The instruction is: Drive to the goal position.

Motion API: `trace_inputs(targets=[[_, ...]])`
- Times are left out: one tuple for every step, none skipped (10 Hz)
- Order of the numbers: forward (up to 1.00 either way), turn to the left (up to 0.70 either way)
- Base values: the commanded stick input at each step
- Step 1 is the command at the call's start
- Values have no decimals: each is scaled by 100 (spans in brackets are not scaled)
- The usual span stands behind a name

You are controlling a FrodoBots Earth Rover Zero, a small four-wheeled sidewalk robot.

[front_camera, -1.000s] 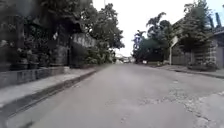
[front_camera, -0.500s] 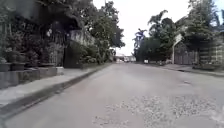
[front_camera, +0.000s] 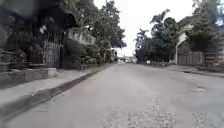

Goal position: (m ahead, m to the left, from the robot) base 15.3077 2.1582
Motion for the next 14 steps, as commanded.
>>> trace_inputs(targets=[[100, 0], [100, -12], [100, -40], [100, -40], [100, -40], [100, -15], [100, 0], [100, 0], [100, 0], [100, 0], [100, 4], [100, 9], [100, 14], [100, 12]])
